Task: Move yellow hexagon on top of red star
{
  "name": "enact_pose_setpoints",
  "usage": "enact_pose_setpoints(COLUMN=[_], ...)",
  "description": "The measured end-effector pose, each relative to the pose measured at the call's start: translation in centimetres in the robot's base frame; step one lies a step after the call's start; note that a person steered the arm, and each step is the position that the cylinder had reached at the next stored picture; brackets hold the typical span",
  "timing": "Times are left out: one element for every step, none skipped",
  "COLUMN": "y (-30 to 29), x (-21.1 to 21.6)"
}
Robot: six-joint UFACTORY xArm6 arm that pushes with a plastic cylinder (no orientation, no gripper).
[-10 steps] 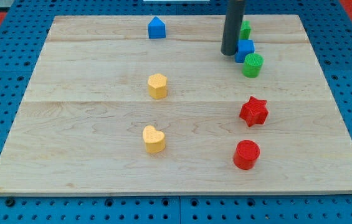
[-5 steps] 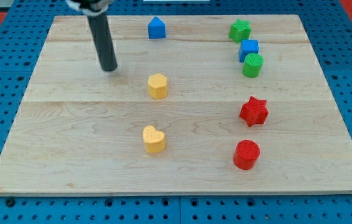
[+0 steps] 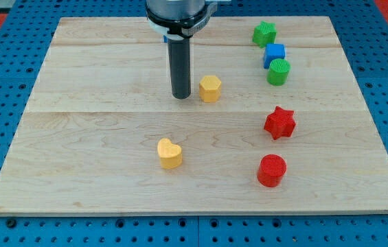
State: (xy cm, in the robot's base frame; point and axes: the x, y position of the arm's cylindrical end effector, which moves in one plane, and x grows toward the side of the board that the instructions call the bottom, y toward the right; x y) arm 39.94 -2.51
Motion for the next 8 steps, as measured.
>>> enact_pose_setpoints(y=[2.7,6.5,7.3,7.6,9.7,11.2,12.8,13.3], x=[-0.5,-0.5,-1.0,-2.3,-1.3,-0.1,0.2,0.2])
